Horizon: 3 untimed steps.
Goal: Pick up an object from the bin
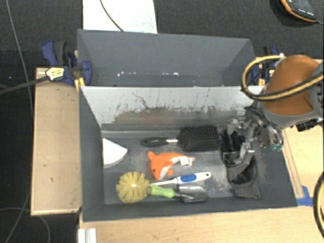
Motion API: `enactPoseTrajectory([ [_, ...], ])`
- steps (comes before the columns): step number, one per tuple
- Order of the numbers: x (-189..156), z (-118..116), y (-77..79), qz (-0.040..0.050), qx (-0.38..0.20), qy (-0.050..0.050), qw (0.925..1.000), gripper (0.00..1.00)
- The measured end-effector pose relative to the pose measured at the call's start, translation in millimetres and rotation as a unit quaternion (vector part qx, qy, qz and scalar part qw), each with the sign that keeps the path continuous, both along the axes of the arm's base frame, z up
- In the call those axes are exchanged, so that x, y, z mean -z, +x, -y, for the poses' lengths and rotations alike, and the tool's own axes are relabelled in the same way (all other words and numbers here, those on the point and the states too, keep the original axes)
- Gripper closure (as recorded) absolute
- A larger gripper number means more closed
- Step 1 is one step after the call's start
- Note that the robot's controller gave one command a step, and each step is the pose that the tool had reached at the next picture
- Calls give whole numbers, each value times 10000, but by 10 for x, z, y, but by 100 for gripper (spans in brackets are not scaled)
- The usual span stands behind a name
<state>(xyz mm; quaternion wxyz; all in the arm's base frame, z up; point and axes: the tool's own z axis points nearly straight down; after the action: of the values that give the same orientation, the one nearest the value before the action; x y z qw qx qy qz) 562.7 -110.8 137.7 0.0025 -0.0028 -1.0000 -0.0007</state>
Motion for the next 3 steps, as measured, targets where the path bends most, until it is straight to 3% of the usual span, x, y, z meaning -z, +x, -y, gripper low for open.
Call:
enactPoseTrajectory([
  [1,-48,-3,19,40,-28,-9,10000,0],
  [2,671,382,-198,22,231,-4,9997,0],
  [3,-32,390,-250,57,-142,-11,9999,0],
])
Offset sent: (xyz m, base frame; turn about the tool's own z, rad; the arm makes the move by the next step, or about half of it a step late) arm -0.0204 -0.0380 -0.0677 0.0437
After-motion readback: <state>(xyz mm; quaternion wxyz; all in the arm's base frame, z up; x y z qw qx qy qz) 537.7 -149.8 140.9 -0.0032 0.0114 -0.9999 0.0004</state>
